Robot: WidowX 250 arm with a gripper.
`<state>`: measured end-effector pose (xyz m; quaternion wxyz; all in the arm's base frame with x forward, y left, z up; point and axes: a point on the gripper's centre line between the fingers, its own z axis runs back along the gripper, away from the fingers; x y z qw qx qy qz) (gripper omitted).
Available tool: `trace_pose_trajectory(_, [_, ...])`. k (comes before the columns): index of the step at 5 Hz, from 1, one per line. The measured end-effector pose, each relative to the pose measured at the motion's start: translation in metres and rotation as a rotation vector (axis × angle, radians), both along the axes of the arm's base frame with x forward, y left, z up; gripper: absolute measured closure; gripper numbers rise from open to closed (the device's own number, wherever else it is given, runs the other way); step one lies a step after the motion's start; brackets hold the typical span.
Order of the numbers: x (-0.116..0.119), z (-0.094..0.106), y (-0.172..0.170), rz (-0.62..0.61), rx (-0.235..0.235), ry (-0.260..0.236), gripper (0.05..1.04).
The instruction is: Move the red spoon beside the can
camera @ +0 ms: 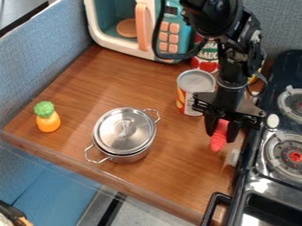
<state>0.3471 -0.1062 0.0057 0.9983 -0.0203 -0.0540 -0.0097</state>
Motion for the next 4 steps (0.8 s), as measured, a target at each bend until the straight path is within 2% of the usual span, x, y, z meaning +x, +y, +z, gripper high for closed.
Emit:
trace_pose_trajectory(2, [0.021,-0.001,0.058,0.083,0.026,0.01,0.669])
trace_pose_trajectory(4, [0.02,0.001,0.095,0.083,0.013,0.045,0.669])
